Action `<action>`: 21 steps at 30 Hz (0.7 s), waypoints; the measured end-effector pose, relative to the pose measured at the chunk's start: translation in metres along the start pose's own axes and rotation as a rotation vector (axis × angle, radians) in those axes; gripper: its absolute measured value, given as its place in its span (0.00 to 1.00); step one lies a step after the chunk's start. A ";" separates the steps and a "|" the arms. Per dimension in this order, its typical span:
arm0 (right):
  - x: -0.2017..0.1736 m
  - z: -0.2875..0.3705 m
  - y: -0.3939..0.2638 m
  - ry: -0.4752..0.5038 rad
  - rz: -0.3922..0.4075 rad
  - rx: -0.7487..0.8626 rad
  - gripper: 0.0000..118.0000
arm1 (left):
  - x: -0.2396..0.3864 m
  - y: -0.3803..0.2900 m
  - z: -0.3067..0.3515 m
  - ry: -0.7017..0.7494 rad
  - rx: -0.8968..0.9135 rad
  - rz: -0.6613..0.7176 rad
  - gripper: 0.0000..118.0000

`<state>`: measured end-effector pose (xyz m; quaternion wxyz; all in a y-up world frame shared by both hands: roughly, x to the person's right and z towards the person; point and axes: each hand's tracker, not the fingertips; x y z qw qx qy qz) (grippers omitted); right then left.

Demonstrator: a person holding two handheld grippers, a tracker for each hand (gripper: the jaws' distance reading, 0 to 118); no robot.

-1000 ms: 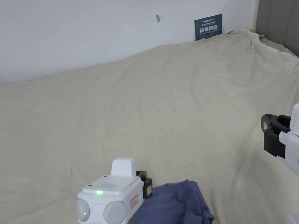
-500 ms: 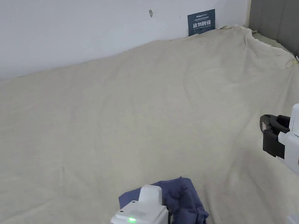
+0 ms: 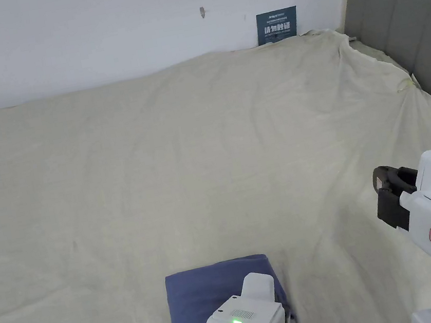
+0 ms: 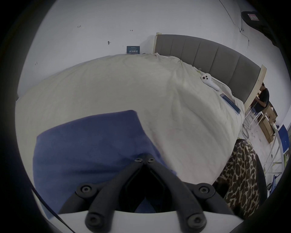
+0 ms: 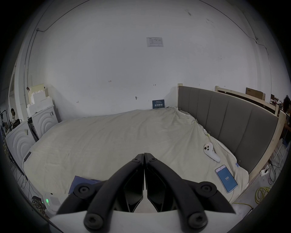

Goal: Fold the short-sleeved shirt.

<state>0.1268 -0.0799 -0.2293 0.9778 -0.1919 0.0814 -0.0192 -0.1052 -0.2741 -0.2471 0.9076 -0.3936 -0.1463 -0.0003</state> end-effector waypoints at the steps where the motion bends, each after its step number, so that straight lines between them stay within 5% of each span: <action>1: 0.001 0.000 0.000 -0.001 0.001 0.001 0.00 | 0.001 0.000 -0.001 -0.007 -0.003 0.008 0.00; 13: -0.003 0.012 0.011 0.002 0.012 0.040 0.00 | -0.014 0.035 0.057 -0.074 0.201 0.151 0.00; 21: -0.022 0.021 0.028 0.036 0.025 0.114 0.00 | -0.052 0.082 0.139 0.033 0.422 0.111 0.00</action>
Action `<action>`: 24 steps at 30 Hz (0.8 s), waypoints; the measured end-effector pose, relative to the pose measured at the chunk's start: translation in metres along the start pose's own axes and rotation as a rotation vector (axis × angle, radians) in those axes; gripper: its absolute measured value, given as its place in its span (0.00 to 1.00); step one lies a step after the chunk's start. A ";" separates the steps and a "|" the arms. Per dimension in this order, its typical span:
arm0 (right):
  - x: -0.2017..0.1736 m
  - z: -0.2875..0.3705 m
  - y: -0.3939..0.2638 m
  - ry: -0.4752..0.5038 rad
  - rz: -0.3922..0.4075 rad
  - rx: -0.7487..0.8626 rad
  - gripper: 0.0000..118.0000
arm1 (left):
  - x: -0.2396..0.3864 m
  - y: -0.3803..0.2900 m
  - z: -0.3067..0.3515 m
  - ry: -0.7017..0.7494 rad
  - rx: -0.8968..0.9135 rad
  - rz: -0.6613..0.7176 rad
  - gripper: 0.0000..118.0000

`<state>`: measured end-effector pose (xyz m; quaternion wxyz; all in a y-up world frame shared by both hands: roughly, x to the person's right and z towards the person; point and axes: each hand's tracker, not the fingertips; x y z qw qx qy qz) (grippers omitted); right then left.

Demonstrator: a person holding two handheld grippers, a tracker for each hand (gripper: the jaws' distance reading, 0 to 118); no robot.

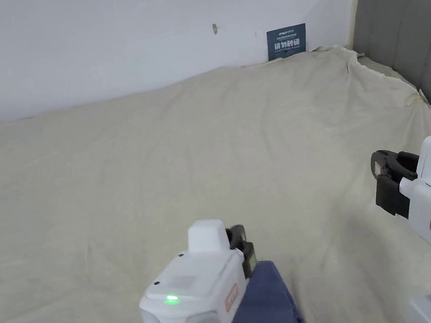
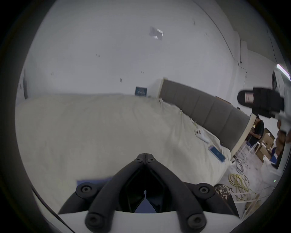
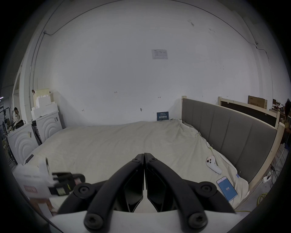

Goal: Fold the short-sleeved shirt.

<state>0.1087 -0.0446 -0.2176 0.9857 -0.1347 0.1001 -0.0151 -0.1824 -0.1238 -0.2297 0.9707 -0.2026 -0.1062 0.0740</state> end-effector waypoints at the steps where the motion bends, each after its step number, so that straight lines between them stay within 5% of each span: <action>1: -0.003 0.001 0.002 0.004 0.003 0.010 0.00 | -0.006 0.009 0.006 0.012 0.024 -0.009 0.00; 10: -0.033 0.002 0.019 0.040 0.016 0.093 0.00 | -0.065 0.065 0.053 0.198 0.199 -0.057 0.00; 24: -0.054 -0.009 0.015 0.069 0.030 0.142 0.00 | -0.123 0.066 0.102 0.417 0.309 -0.055 0.00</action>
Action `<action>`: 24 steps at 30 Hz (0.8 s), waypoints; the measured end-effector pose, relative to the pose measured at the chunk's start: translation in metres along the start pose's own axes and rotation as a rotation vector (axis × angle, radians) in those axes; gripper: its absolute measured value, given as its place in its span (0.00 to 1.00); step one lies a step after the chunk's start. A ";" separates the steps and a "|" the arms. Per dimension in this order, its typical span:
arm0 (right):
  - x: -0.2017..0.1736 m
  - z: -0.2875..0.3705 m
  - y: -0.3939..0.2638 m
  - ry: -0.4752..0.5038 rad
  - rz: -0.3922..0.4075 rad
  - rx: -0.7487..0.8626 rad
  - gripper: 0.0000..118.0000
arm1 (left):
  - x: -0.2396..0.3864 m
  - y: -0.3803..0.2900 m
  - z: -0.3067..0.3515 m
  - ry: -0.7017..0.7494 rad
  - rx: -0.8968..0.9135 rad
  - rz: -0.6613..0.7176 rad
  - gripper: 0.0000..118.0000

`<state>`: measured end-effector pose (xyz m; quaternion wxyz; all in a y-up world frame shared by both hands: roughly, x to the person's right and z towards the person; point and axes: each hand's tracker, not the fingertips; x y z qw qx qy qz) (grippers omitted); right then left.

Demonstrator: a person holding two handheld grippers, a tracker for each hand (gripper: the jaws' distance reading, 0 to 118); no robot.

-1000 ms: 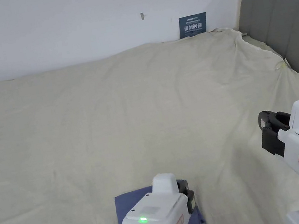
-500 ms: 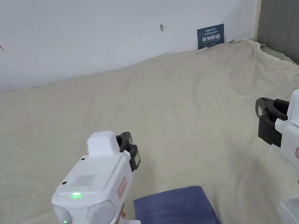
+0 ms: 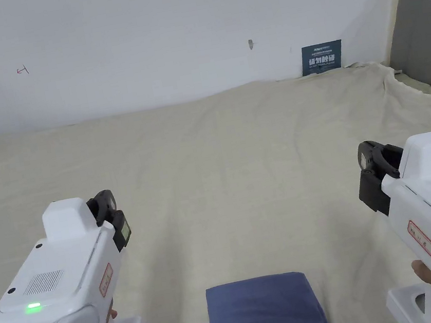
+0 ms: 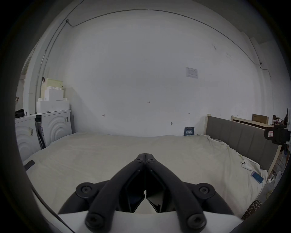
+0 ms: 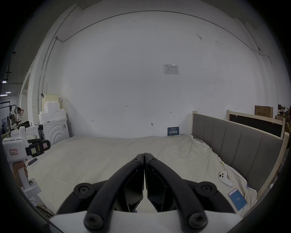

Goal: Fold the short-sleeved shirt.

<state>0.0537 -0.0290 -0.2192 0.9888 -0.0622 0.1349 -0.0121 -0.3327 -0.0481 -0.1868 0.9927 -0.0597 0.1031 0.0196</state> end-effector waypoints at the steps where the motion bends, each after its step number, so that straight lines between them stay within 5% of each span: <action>1: -0.001 0.000 -0.001 -0.001 0.000 0.002 0.00 | -0.001 -0.002 0.001 -0.001 -0.003 0.001 0.00; 13: -0.014 -0.015 -0.028 0.034 0.009 -0.036 0.00 | -0.002 -0.017 0.000 -0.002 -0.042 0.016 0.00; 24: -0.058 -0.064 -0.159 0.134 0.027 -0.316 0.00 | -0.006 -0.056 0.002 -0.034 -0.155 0.036 0.00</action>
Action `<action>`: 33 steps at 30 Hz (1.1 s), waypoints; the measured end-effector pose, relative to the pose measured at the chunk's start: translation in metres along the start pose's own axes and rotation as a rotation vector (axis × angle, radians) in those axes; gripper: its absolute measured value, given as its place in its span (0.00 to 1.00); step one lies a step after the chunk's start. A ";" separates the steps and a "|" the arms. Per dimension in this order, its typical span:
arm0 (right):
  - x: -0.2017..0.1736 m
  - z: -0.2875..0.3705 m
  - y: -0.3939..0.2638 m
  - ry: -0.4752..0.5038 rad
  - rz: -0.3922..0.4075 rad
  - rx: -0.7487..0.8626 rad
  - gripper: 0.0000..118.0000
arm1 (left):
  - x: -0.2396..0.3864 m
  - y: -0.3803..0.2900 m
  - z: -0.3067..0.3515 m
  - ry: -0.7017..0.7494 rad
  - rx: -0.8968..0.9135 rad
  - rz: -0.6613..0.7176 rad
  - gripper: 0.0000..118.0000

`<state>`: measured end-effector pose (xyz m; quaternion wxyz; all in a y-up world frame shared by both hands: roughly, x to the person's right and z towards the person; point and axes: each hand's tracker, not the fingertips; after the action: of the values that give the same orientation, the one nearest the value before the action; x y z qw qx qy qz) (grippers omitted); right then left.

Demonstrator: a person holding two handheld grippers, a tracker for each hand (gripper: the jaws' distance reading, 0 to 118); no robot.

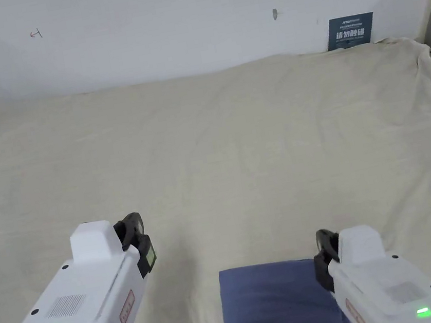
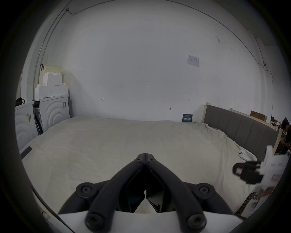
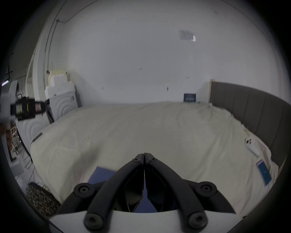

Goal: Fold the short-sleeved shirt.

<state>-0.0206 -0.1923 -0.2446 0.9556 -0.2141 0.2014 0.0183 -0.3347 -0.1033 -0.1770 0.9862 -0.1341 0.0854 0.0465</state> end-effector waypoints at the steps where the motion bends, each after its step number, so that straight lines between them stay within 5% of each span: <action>1: -0.003 -0.006 -0.010 0.010 0.005 -0.023 0.00 | 0.000 -0.004 -0.001 0.004 -0.015 0.001 0.00; 13: -0.020 -0.060 -0.088 0.003 0.033 -0.203 0.00 | -0.001 -0.051 -0.014 -0.068 -0.190 0.043 0.04; 19: -0.027 -0.065 -0.099 -0.012 0.102 -0.184 0.00 | 0.001 -0.074 -0.038 -0.154 -0.393 0.181 0.26; 22: -0.022 -0.063 -0.099 0.005 0.065 -0.181 0.00 | 0.002 -0.090 -0.062 -0.191 -0.567 0.278 0.60; 24: -0.020 -0.063 -0.099 0.010 0.061 -0.183 0.00 | 0.002 -0.100 -0.073 -0.235 -0.616 0.332 0.71; 33: -0.017 -0.061 -0.094 0.031 0.040 -0.202 0.00 | 0.002 -0.131 -0.130 -0.414 -0.853 0.501 0.71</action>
<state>-0.0475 -0.3025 -0.2511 0.9254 -0.3055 0.2175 0.0544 -0.3379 -0.2646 -0.2670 0.7992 -0.4863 -0.1081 0.3363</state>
